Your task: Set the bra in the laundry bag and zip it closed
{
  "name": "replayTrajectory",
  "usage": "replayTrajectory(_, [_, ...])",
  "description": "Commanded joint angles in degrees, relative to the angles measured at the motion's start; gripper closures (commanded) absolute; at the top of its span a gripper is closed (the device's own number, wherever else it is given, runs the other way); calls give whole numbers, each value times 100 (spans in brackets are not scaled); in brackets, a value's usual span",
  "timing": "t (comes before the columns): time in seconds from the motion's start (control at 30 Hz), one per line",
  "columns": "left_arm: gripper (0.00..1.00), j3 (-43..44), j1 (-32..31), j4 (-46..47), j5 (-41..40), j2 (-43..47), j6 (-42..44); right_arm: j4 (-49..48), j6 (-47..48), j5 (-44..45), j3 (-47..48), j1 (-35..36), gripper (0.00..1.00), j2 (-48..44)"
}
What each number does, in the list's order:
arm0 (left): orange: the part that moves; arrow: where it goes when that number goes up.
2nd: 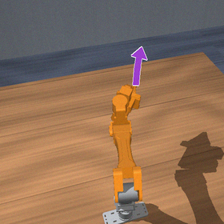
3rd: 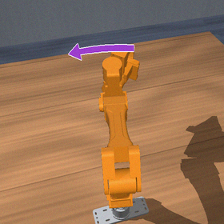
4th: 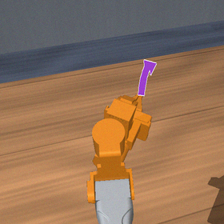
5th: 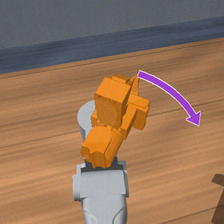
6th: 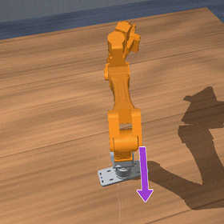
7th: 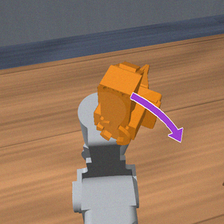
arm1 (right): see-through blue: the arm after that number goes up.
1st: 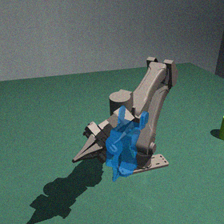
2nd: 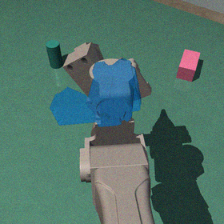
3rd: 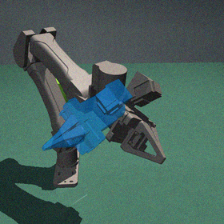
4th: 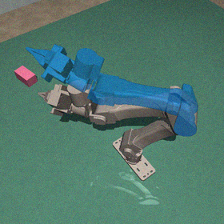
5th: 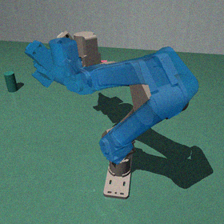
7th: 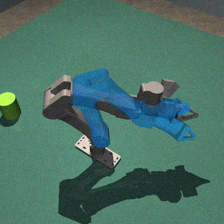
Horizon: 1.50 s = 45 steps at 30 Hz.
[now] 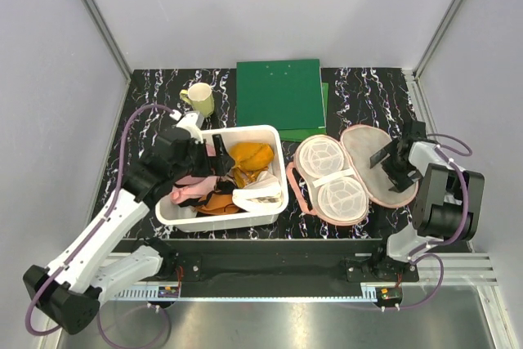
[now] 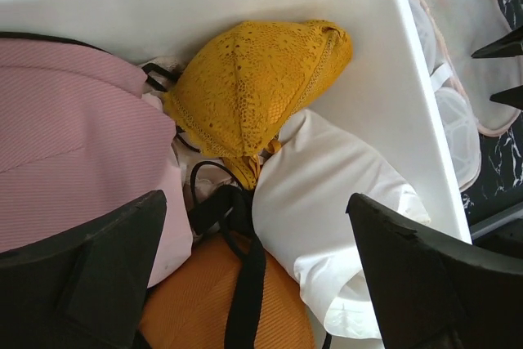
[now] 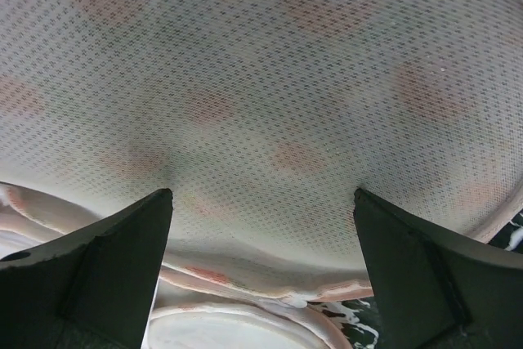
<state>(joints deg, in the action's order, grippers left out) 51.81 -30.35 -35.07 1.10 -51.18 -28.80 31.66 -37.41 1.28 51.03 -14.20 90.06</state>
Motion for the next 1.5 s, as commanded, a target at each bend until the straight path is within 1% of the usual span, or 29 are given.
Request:
replayTrajectory(0.0, [1, 452, 117, -44, 365, -304, 278, 428, 101, 382, -171, 31, 0, -610])
replayTrajectory(0.07, [1, 453, 239, -26, 338, -340, 191, 499, 452, 373, -172, 31, 0, -997])
replayTrajectory(0.1, [2, 444, 275, -26, 320, -358, 164, 690, 576, 425, -59, 74, 0, -1426])
replayTrajectory(0.17, [2, 418, 389, 17, 311, -314, 32, 797, 830, 269, 82, 206, 0, -1911])
replayTrajectory(0.2, [2, 348, 424, 61, 329, -192, -20, 841, 901, 24, 257, 311, 0, -2357])
replayTrajectory(0.3, [4, 94, 530, 360, 355, 124, -196, 903, 1139, -487, 793, 1205, 0, -2852])
replayTrajectory(0.33, [4, 57, 582, 439, 329, 178, -310, 929, 1261, -523, 934, 1879, 0, -2871])
replayTrajectory(0.4, [4, 31, 618, 431, 146, 187, -398, 1017, 1332, -584, 1417, 2550, 0, -2723])
replayTrajectory(0.43, [2, 13, 644, 387, 23, 170, -486, 1061, 1394, -602, 1576, 3119, 0, -2635])
replayTrajectory(0.47, [2, 4, 679, 335, -92, 91, -547, 1096, 1420, -594, 1864, 3368, 0, -2530])
replayTrajectory(0.5, [2, 22, 723, 291, -319, 38, -583, 1088, 1447, -637, 1972, 3606, 0, -2372])
replayTrajectory(0.57, [2, 39, 881, 167, -470, -189, -583, 1027, 1482, -611, 2208, 4272, 0, -2230])
replayTrajectory(0.63, [2, 127, 1013, -130, -821, -392, -618, 921, 1447, -821, 2315, 4591, 0, -1993])
replayTrajectory(0.67, [4, 197, 1057, -297, -979, -602, -688, 895, 1421, -840, 2376, 4914, 0, -1923])
replayTrajectory(0.7, [6, 320, 1092, -447, -1242, -708, -776, 808, 1377, -796, 2386, 5083, 0, -1809])
replayTrajectory(0.73, [8, 373, 1119, -727, -1331, -779, -933, 754, 1324, -813, 2377, 5241, 0, -1773])
replayTrajectory(0.8, [12, 356, 1128, -974, -1411, -824, -1301, 666, 1280, -814, 2324, 5662, 0, -1659])
replayTrajectory(0.83, [12, 304, 1128, -1028, -1376, -780, -1452, 649, 1289, -805, 2281, 5813, 0, -1641])
replayTrajectory(0.87, [12, 181, 1128, -1063, -1306, -606, -1610, 640, 1306, -787, 2176, 5927, 0, -1624])
replayTrajectory(0.9, [13, 119, 1128, -1142, -1306, -499, -1977, 622, 1315, -744, 2114, 6137, 0, -1623])
replayTrajectory(0.97, [15, -12, 1128, -1282, -1463, -158, -2418, 535, 1324, -760, 1851, 6236, 0, -1693])
replayTrajectory(1.0, [15, -31, 1128, -1518, -1525, -69, -2855, 491, 1324, -848, 1745, 6314, 0, -1737])
replayTrajectory(1.17, [14, -13, 1128, -1915, -1885, 283, -3570, 148, 1201, -1033, 1192, 6394, 0, -2062])
replayTrajectory(1.2, [14, -13, 1136, -2046, -1903, 293, -3824, 130, 1183, -1103, 1156, 6394, 0, -2080])
replayTrajectory(1.3, [14, 13, 1154, -2459, -1930, 83, -4352, 95, 1113, -1112, 1033, 6429, 0, -2229])
replayTrajectory(1.33, [14, 22, 1171, -2504, -1904, -118, -4441, 77, 1069, -1095, 963, 6429, 0, -2282])
replayTrajectory(1.43, [21, 48, 1303, -2531, -1710, -523, -4669, 51, 1043, -1007, 866, 6420, 0, -2467])
replayTrajectory(1.47, [26, 57, 1312, -2488, -1701, -612, -4705, 33, 1043, -963, 839, 6421, 0, -2571])
